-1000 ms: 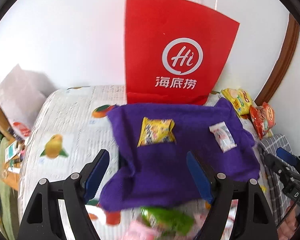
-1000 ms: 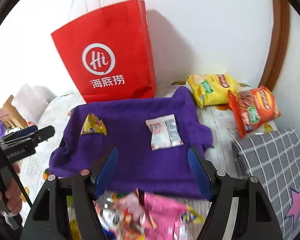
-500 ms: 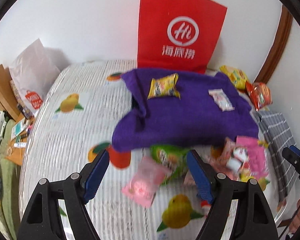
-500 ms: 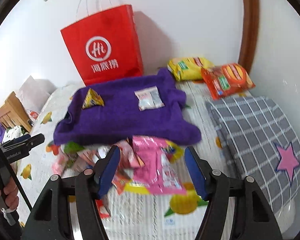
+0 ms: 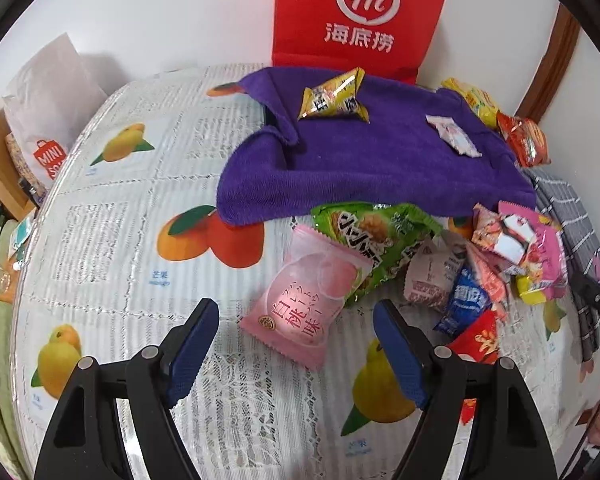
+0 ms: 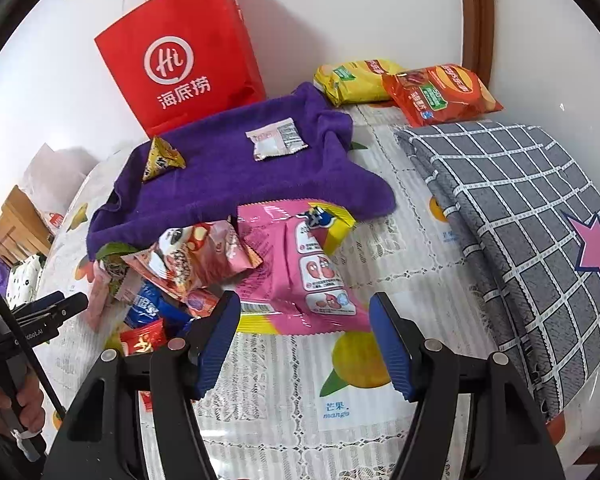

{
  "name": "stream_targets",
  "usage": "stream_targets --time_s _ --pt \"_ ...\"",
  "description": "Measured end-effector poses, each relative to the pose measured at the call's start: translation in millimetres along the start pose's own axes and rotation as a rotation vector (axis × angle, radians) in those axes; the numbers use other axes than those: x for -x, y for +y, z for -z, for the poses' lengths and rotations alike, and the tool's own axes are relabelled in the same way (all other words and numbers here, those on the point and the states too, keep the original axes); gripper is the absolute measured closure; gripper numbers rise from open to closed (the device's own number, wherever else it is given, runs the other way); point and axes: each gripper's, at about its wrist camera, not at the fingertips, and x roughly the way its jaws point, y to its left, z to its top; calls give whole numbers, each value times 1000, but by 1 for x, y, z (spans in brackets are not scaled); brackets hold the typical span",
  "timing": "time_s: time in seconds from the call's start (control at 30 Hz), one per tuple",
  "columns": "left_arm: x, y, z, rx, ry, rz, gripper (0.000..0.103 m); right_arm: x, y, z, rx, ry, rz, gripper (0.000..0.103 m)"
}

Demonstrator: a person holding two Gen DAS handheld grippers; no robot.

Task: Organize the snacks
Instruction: 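Grasp the pink candy bag with left tool while right tool grasps pink-yellow bag, then carry both pink bags over the purple towel and lower them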

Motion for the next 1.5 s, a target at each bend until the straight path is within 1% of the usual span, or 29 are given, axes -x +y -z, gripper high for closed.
stream_targets --time_s 0.13,0.27,0.3,0.33,0.37,0.43,0.47,0.53,0.67,0.87,0.9,0.93,1.07,1.1,1.13,1.3,1.5 --pt "-15 -4 2 -39 17 -4 25 -5 -4 -1 -19 3 5 37" --pt "-30 -3 2 -54 39 -9 25 -10 -3 -4 -20 6 9 37" --pt "-32 -3 2 -60 36 -17 25 -11 -2 -5 -16 8 13 37" --pt "-32 -5 2 -73 16 -34 26 -12 -2 -6 -11 9 15 37" --pt "-32 -5 2 -80 6 -40 31 -14 -1 -7 -4 9 20 37" --pt "-32 -5 1 -85 -2 -43 36 -17 1 -9 3 9 28 37" --pt "-32 -5 0 -94 -10 -47 43 -19 2 -11 6 8 29 37" --pt "-30 -6 0 -115 -23 -42 54 -24 5 -14 14 5 40 37" --pt "-28 -6 1 -139 -33 -48 56 -34 8 -18 45 10 72 37" --pt "-28 -6 3 -139 -40 -53 56 -52 11 -17 51 29 59 37" --pt "-27 -6 3 -137 -40 -52 56 -53 11 -16 50 23 49 38" --pt "-27 -5 3 -132 -39 -50 56 -54 11 -15 47 19 35 45" --pt "-27 -3 1 -126 -33 -52 56 -53 11 -13 39 16 -2 55" --pt "-26 -3 0 -128 -33 -59 56 -52 11 -13 40 15 -7 61" --pt "-26 -3 0 -129 -33 -62 56 -50 11 -12 39 15 -10 64" --pt "-18 1 2 -112 -32 -70 61 -37 9 -6 48 10 30 66" --pt "0 1 6 -95 -48 -64 62 -17 0 6 36 9 31 66"
